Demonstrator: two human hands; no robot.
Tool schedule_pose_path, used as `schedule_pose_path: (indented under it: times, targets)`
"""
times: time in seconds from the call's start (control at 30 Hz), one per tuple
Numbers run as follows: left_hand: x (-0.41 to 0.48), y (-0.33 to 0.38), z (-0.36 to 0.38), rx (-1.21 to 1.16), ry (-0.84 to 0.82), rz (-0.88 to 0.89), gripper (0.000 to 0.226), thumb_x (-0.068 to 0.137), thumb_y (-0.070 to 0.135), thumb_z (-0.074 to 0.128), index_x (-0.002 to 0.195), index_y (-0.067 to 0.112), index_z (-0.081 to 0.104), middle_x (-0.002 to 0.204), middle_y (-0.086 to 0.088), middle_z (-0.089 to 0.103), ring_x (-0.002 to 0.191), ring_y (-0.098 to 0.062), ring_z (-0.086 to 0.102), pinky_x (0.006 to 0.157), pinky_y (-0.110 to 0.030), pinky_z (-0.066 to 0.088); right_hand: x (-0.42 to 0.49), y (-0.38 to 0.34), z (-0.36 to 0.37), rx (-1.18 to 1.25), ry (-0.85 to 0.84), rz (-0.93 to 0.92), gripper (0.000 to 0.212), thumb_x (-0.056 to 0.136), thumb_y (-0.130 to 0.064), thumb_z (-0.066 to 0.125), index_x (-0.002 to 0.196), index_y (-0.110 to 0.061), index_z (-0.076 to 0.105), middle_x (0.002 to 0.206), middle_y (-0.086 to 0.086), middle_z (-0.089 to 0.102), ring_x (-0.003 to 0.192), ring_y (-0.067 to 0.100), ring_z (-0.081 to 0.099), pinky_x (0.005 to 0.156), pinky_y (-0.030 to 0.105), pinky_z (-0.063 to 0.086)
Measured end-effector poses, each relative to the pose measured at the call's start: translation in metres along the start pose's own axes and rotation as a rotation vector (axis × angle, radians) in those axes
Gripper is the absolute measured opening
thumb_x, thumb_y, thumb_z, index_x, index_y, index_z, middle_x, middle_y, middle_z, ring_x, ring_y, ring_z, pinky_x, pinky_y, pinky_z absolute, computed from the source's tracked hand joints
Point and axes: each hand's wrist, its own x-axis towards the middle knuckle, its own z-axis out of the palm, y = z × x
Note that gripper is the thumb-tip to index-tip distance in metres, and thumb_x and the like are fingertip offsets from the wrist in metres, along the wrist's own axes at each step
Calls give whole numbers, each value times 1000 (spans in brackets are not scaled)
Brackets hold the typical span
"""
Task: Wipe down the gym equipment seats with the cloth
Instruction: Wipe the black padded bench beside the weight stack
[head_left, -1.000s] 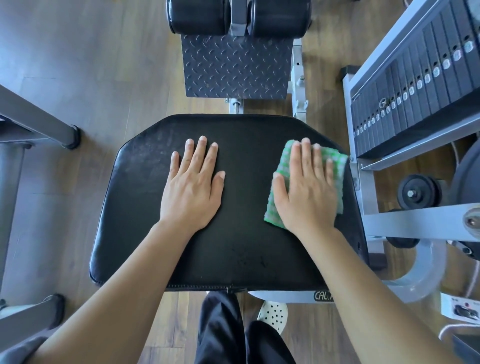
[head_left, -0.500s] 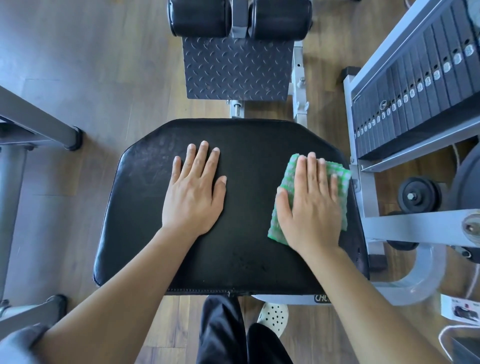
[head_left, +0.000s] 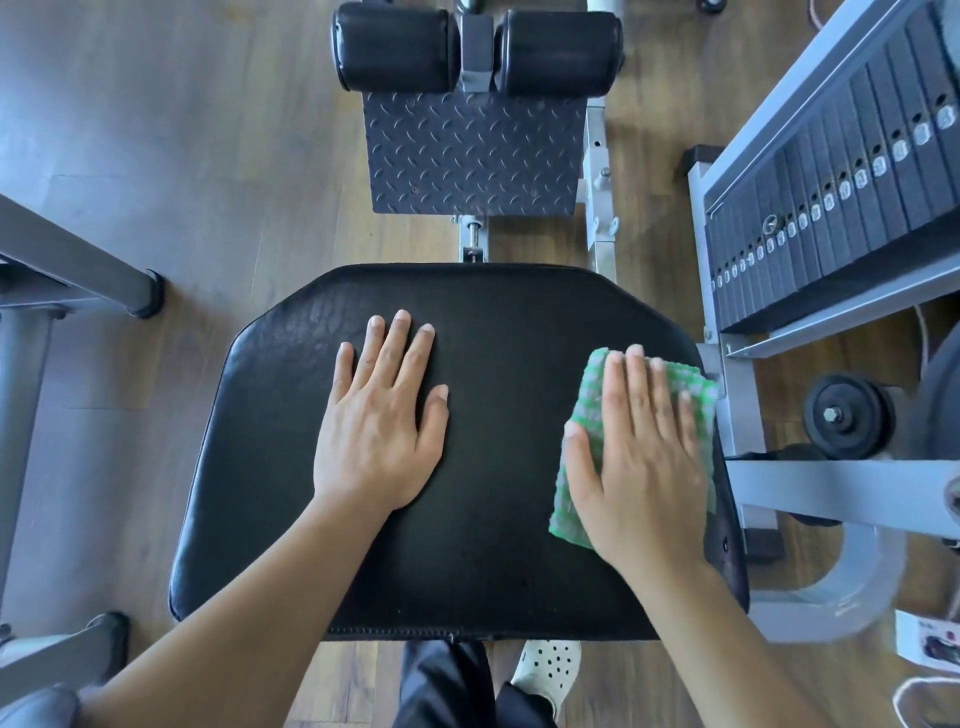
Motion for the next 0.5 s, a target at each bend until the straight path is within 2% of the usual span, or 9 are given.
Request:
schedule_pose_path:
  times: [0.07, 0.13, 0.23, 0.33, 0.4, 0.5]
  targets:
    - [0, 0, 0, 1, 3, 0, 57, 95, 42, 24, 149, 21, 30, 159, 0, 19, 148, -19, 7, 120, -40, 5, 20, -1, 2, -3, 20, 59, 69, 93, -43, 20, 151, -6, 22, 158, 12, 19, 146, 27, 17, 119, 46, 13]
    - [0, 0, 1, -3, 8, -5, 58, 95, 43, 23, 149, 21, 30, 159, 0, 19, 148, -18, 7, 120, -39, 5, 39, -6, 4, 9, 7, 43, 69, 93, -43, 18, 151, -6, 21, 158, 12, 18, 147, 28, 15, 119, 45, 10]
    - [0, -1, 2, -5, 12, -3, 58, 95, 42, 24, 148, 22, 30, 159, 1, 19, 148, -17, 7, 120, -39, 5, 42, -11, 6, 3, -45, -126, 68, 95, -44, 17, 153, -8, 16, 160, 9, 13, 148, 24, 9, 120, 44, 7]
    - [0, 0, 1, -5, 13, -7, 57, 95, 43, 25, 148, 22, 30, 159, 2, 18, 148, -16, 6, 120, -39, 5, 13, -7, 1, 8, -67, -269, 64, 98, -44, 21, 153, -10, 15, 160, 6, 11, 148, 20, 5, 120, 45, 11]
    - [0, -1, 1, -6, 13, -6, 57, 95, 43, 25, 149, 22, 30, 159, 2, 18, 148, -16, 6, 120, -39, 5, 0, 0, -1, 12, -60, -254, 64, 98, -44, 22, 153, -11, 17, 160, 5, 13, 148, 20, 7, 120, 44, 12]
    - [0, -1, 1, -5, 16, -5, 57, 95, 43, 25, 148, 22, 30, 159, 2, 19, 148, -16, 7, 120, -38, 4, 12, 7, 1, -6, -16, -80, 68, 95, -45, 20, 152, -9, 19, 159, 8, 16, 148, 23, 11, 120, 44, 10]
